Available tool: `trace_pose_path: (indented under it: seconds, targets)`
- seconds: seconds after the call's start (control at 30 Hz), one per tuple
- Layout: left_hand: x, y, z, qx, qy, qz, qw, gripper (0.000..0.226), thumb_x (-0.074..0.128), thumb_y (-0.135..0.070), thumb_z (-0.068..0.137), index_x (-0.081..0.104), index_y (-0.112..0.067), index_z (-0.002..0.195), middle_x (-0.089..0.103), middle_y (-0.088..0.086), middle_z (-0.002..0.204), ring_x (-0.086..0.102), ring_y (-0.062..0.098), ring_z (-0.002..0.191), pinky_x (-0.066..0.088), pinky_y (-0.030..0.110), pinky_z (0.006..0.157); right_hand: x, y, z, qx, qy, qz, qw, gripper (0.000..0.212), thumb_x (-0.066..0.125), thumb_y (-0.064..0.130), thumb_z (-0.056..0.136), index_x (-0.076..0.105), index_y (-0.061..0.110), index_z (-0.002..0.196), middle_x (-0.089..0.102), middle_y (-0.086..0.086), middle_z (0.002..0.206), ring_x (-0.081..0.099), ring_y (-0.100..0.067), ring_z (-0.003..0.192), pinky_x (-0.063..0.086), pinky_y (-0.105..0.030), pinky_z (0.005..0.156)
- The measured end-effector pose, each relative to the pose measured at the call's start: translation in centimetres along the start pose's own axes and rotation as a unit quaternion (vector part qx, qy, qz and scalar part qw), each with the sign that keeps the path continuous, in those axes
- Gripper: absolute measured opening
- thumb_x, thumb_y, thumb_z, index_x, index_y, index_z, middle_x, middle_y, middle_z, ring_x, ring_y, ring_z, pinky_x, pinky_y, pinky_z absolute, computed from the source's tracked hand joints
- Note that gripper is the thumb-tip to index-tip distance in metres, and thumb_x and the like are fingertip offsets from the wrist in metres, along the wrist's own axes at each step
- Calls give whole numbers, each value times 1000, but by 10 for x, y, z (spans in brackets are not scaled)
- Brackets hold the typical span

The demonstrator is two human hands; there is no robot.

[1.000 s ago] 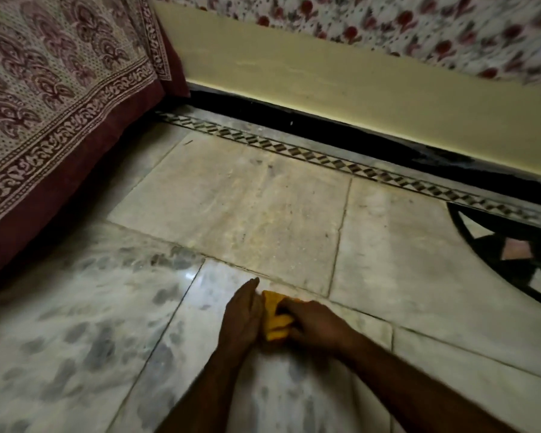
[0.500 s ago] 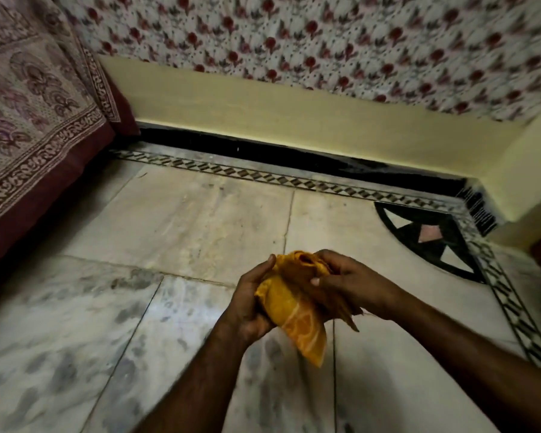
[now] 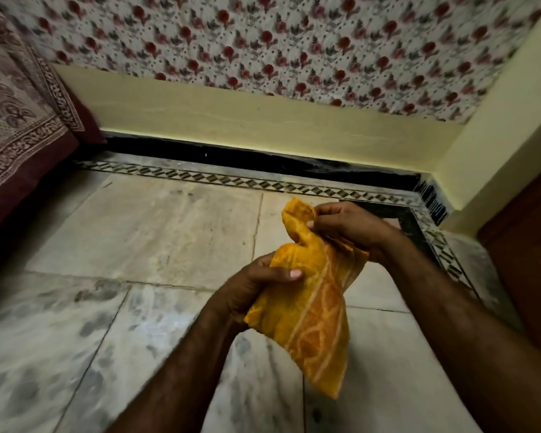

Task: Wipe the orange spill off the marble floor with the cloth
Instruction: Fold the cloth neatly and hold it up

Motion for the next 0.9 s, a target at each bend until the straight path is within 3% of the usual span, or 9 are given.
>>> trace_pose_path:
  seconds: [0.1, 0.23, 0.3, 0.43, 0.53, 0.7, 0.8, 0.9]
  targets:
    - [2, -13, 4, 45, -27, -38, 998, 47, 65, -10, 82, 63, -6, 129, 64, 24, 128, 60, 47, 119, 47, 61, 103, 10, -35, -4, 74, -8, 173, 982, 45, 61, 54, 92, 69, 17, 116, 73, -13, 117, 68, -34, 112, 53, -52, 99]
    - [-4, -28, 3, 97, -65, -68, 991, 39, 64, -12, 80, 69, -9, 119, 70, 21, 117, 67, 42, 104, 54, 61, 93, 42, -76, -17, 169, 55, 354, 918, 80, 37, 78, 89, 70, 13, 122, 66, -23, 127, 64, -39, 117, 45, -55, 106]
    - [-13, -30, 3, 106, -89, -73, 988, 40, 65, -14, 80, 68, -9, 120, 71, 21, 116, 68, 42, 103, 56, 60, 87, 53, -83, -24, 179, 84, 397, 896, 85, 32, 81, 88, 75, 12, 116, 68, -22, 125, 66, -37, 112, 42, -56, 108]
    - [-27, -27, 1, 102, -122, -105, 982, 42, 67, -22, 81, 68, -7, 120, 68, 24, 121, 66, 45, 107, 54, 61, 86, 66, -61, -29, 115, 129, 448, 877, 69, 42, 59, 99, 59, 4, 135, 61, -22, 128, 57, -37, 117, 33, -59, 115]
    - [-32, -33, -1, 141, -136, -126, 972, 26, 63, -29, 88, 73, -12, 105, 71, 20, 111, 68, 42, 101, 54, 62, 86, 57, -45, -23, 55, 64, 493, 866, 40, 61, 23, 92, 60, 5, 128, 63, -17, 116, 63, -31, 103, 45, -57, 106]
    - [-38, -41, -9, 120, -190, -26, 974, 43, 55, -48, 95, 70, -15, 118, 70, 17, 117, 67, 41, 106, 53, 64, 89, 39, -38, -17, -13, -11, 446, 895, 53, 61, -8, 87, 62, 23, 130, 71, -14, 104, 68, -26, 89, 59, -43, 77]
    - [-48, -49, -12, 165, -258, 38, 951, 38, 66, -50, 90, 70, -15, 103, 69, 10, 101, 65, 33, 98, 57, 54, 80, 25, -29, -20, -59, -47, 381, 921, 51, 63, -14, 83, 66, 16, 124, 69, -9, 104, 68, -24, 93, 58, -36, 75]
    - [-55, -57, -12, 227, -279, 73, 930, 34, 83, -32, 75, 55, -18, 88, 61, 4, 81, 56, 28, 87, 49, 37, 66, 13, -19, -22, -98, -73, 326, 937, 51, 65, -18, 78, 66, 10, 121, 71, 0, 93, 72, -14, 84, 60, -30, 73]
Point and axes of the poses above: each hand's wrist, its own z-axis towards the middle knuckle, its own x-axis out of the palm, y = z × x, the point moved 7 cm from there along z, towards the middle knuckle
